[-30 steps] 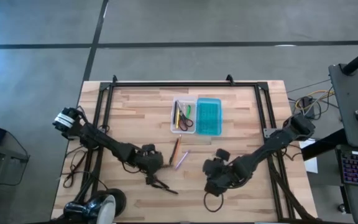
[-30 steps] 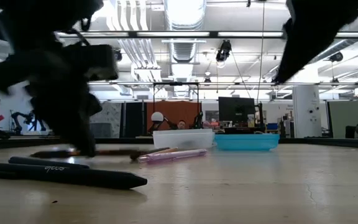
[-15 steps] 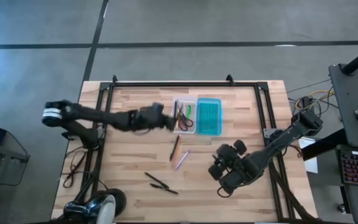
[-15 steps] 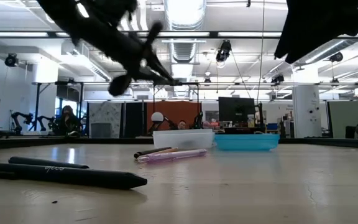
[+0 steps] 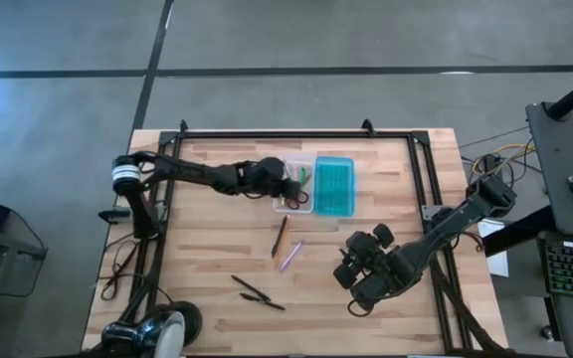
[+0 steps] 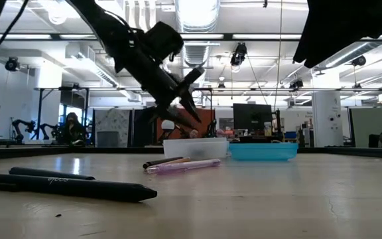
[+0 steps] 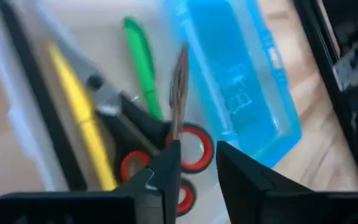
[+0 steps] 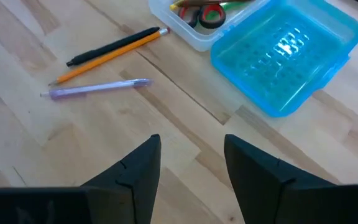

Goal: Pick & place school supplies into a supply box
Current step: Put the purple pen into the supply box

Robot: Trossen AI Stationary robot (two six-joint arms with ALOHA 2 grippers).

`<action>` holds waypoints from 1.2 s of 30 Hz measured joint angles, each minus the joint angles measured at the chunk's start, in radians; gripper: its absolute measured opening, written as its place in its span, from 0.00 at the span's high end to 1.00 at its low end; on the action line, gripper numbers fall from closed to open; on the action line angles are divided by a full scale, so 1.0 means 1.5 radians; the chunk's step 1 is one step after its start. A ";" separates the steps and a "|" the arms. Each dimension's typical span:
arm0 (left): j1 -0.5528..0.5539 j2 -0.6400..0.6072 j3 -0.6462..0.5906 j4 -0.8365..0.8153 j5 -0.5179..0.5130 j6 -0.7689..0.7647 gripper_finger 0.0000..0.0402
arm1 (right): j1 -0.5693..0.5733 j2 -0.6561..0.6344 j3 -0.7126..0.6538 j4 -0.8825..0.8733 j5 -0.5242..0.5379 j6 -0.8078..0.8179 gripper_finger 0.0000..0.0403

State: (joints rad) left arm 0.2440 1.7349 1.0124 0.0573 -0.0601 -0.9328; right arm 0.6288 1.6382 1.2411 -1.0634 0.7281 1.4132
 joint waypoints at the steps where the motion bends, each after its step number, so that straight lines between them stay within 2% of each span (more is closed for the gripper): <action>1: -0.004 -0.010 0.001 -0.003 0.006 0.034 0.78 | 0.000 0.000 0.000 0.000 -0.002 -0.022 0.59; 4: -0.033 -0.060 0.001 -0.005 0.055 0.129 0.78 | 0.000 0.000 -0.002 0.009 -0.022 -0.150 0.59; 6: -0.062 -0.106 -0.002 -0.042 0.080 0.173 0.78 | -0.011 0.000 -0.011 0.045 -0.041 -0.286 0.59; 8: -0.098 -0.149 -0.002 -0.110 0.074 0.200 0.77 | -0.034 0.000 -0.027 0.115 -0.095 -0.444 0.59; 12: -0.190 -0.222 -0.003 -0.266 -0.040 0.189 0.77 | -0.125 0.006 -0.076 0.317 -0.288 -0.682 0.59; 14: -0.242 -0.253 -0.005 -0.313 -0.118 0.163 0.77 | -0.166 0.014 -0.087 0.383 -0.319 -0.751 0.59; 17: -0.317 -0.293 -0.024 -0.322 -0.223 0.102 0.77 | -0.210 0.028 -0.072 0.410 -0.329 -0.868 0.59; 21: -0.380 -0.327 -0.057 -0.318 -0.299 0.015 0.77 | -0.248 0.079 -0.018 0.394 -0.408 -1.026 0.59; 27: -0.432 -0.343 -0.106 -0.320 -0.321 -0.073 0.77 | -0.271 0.175 0.066 0.354 -0.422 -1.145 0.59; 36: -0.473 -0.343 -0.132 -0.318 -0.329 -0.136 0.77 | -0.288 0.321 0.183 0.250 -0.427 -1.189 0.59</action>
State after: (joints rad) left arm -0.4660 1.2201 0.8143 -0.4202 -0.5529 -1.1371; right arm 0.1969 2.1199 1.5160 -0.6877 0.0876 -0.3703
